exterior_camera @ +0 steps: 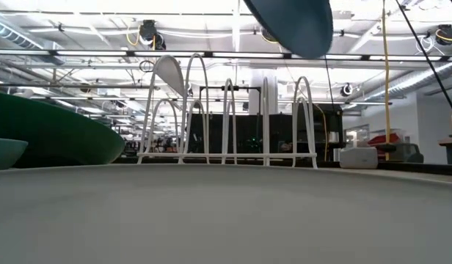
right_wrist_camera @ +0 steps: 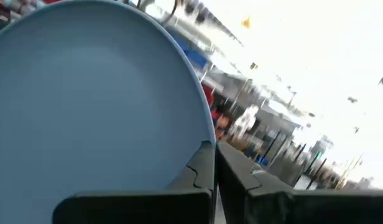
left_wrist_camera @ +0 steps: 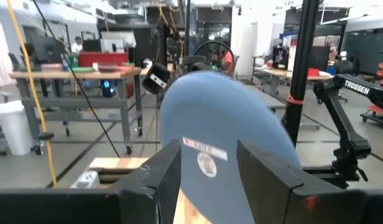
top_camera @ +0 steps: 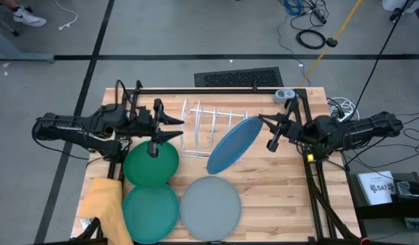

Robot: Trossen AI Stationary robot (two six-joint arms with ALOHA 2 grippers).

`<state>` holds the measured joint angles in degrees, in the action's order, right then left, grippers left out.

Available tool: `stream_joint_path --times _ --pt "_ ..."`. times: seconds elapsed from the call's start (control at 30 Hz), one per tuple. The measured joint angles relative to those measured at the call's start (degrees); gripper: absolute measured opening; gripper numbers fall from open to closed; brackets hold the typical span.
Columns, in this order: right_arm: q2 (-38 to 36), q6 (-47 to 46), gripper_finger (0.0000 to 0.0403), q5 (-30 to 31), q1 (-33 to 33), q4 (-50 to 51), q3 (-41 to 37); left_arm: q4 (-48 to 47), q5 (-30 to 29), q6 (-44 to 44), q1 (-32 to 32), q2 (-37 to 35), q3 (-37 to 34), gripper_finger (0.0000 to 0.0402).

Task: Sort dishes
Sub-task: Put the blue plate in the dish rack

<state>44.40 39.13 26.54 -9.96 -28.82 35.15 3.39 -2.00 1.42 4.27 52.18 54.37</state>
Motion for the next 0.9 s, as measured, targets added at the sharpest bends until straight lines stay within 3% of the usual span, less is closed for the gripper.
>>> stream_joint_path --times 0.23,0.47,0.9 --pt "1.98 6.12 0.0 -10.47 5.48 6.75 11.77 0.25 -0.04 0.47 0.0 -0.02 1.02 0.0157" --pt "7.35 5.91 0.0 -24.65 14.69 14.99 21.31 0.4 -0.04 0.41 0.08 -0.02 1.02 0.0157" --pt "13.65 -3.87 0.0 -57.68 38.54 15.83 24.25 0.71 -0.02 0.5 2.95 -0.02 1.02 0.0157"
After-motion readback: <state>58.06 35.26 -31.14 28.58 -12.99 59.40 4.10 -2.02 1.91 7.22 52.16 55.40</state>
